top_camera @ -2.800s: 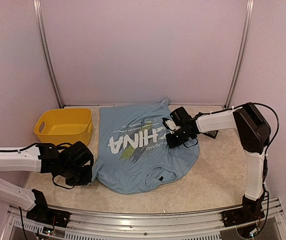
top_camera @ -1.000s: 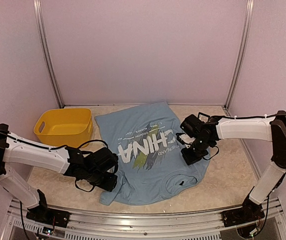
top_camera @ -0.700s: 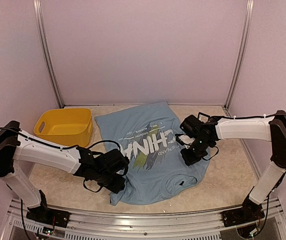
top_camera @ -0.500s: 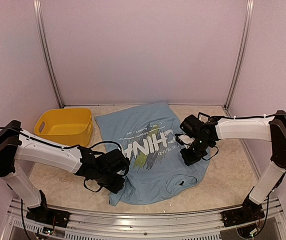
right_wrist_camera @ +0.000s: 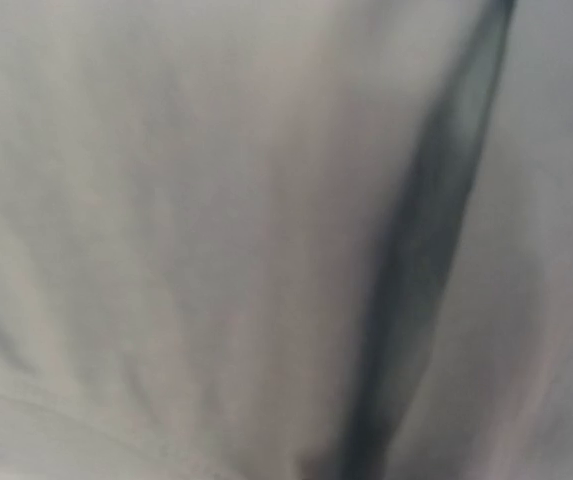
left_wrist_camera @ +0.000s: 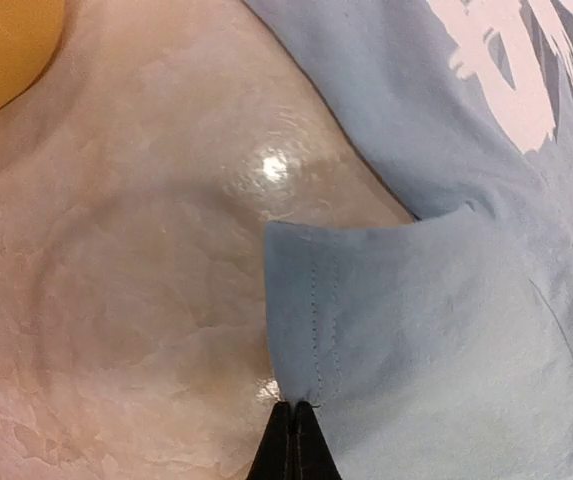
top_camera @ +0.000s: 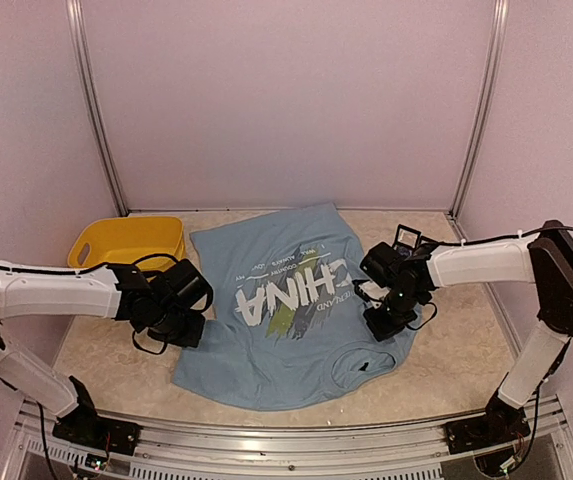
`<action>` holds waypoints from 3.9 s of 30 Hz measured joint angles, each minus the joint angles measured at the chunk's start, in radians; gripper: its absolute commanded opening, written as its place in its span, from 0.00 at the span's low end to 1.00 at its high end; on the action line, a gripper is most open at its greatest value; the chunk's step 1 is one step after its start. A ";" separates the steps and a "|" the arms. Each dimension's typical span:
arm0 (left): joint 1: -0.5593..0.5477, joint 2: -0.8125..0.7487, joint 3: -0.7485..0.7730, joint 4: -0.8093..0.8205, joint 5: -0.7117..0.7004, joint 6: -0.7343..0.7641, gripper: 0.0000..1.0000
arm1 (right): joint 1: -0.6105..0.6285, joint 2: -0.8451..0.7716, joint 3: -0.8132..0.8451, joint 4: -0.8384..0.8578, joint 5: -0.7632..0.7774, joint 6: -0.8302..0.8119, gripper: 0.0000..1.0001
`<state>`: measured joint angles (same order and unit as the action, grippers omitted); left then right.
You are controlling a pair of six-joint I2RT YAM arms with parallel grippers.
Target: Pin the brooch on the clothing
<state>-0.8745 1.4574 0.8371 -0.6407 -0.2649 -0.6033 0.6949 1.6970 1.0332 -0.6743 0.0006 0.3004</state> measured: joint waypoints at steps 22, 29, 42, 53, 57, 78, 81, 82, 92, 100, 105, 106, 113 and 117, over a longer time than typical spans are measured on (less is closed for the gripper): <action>-0.011 -0.122 0.002 -0.055 -0.173 -0.075 0.33 | -0.058 -0.006 0.043 -0.005 0.064 0.005 0.00; -0.122 0.076 0.069 0.056 -0.045 0.053 0.29 | -0.077 -0.006 -0.020 -0.010 0.098 0.063 0.00; -0.072 0.202 0.085 -0.052 0.095 0.077 0.32 | 0.137 -0.148 -0.201 -0.078 -0.053 0.310 0.00; 0.085 0.115 0.313 -0.007 0.077 0.239 0.34 | -0.117 -0.303 -0.066 -0.130 -0.103 0.286 0.00; 0.180 0.311 0.475 0.085 0.064 0.271 0.34 | -0.251 -0.215 -0.068 -0.034 -0.040 0.238 0.00; 0.311 0.613 0.539 0.251 0.033 0.310 0.43 | -0.346 -0.253 -0.313 0.018 0.089 0.449 0.00; 0.300 0.574 0.505 0.251 0.043 0.348 0.45 | -0.348 -0.302 -0.323 -0.051 0.109 0.455 0.00; 0.291 0.550 0.494 0.247 0.050 0.366 0.45 | -0.349 -0.315 -0.315 -0.072 0.115 0.453 0.00; 0.098 0.225 0.341 0.183 0.151 0.414 0.38 | -0.349 -0.171 -0.020 0.048 0.089 0.312 0.00; 0.090 0.211 0.122 0.080 0.245 0.285 0.38 | -0.350 0.090 0.029 0.144 0.100 0.329 0.00; 0.086 0.209 0.082 0.063 0.276 0.241 0.39 | -0.351 0.020 -0.077 0.203 0.126 0.402 0.00; 0.085 0.209 0.082 0.064 0.281 0.237 0.39 | -0.351 0.005 -0.096 0.208 0.134 0.416 0.00; 0.051 0.206 0.082 0.058 0.323 0.199 0.40 | -0.351 -0.127 -0.237 0.183 0.172 0.488 0.00; 0.033 0.187 0.078 -0.005 0.344 0.190 0.41 | -0.351 -0.182 -0.267 0.098 0.184 0.504 0.00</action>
<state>-0.8417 1.6447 0.9150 -0.6453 0.0795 -0.4137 0.3439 1.5146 0.7658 -0.5766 0.1848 0.8047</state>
